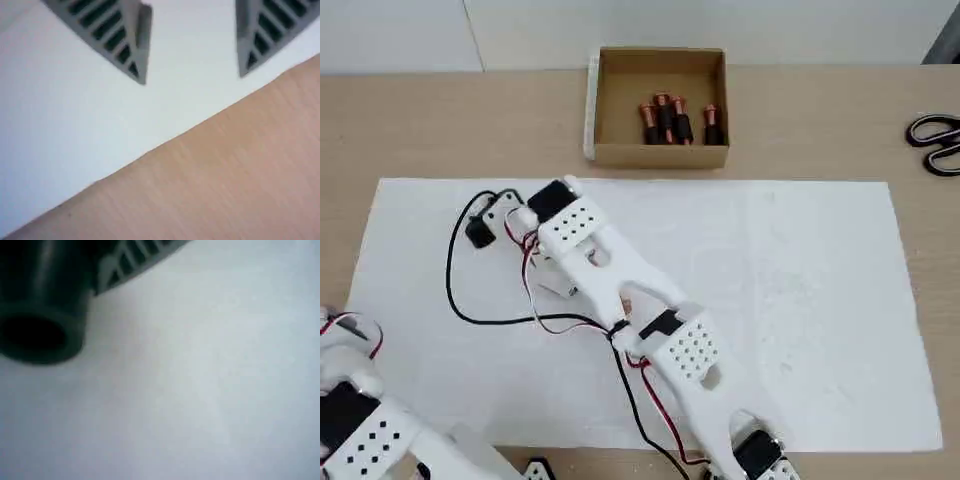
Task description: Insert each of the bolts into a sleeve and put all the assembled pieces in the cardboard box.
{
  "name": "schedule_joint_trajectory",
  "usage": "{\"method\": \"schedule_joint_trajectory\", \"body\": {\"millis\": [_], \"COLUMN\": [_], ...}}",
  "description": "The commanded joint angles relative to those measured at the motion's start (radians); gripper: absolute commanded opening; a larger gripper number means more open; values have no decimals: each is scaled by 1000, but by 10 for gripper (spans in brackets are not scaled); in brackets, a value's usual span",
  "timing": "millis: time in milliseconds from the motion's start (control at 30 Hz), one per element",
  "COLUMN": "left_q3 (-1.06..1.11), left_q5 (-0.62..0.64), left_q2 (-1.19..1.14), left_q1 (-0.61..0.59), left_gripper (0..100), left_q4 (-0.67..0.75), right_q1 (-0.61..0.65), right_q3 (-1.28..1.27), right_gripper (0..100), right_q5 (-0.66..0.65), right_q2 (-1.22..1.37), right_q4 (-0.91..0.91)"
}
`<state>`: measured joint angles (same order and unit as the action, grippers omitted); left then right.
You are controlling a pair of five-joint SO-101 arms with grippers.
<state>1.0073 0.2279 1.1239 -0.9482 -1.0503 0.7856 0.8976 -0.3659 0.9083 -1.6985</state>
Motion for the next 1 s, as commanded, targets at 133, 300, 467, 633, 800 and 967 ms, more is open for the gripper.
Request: {"method": "schedule_joint_trajectory", "body": {"millis": [133, 300, 467, 633, 800, 967], "left_q3": [-51, -105, -105, -107, -110, -131], "left_q5": [-126, -296, -523, -660, -732, -744], "left_q2": [15, 9, 8, 6, -38, -235], "left_q1": [253, 491, 753, 954, 1020, 1017], "left_gripper": [113, 115, 112, 113, 115, 115], "left_q4": [8, 8, 6, 9, 12, 68], "right_q1": [-65, -139, -246, -409, -541, -671], "right_q3": [52, 51, 46, 34, -123, -232], "right_gripper": [5, 3, 3, 3, 3, 3], "right_q5": [57, 133, 204, 210, 203, 203], "right_q2": [-268, -440, -599, -713, -797, -877], "right_q4": [-21, -25, -28, -35, -36, -33]}}
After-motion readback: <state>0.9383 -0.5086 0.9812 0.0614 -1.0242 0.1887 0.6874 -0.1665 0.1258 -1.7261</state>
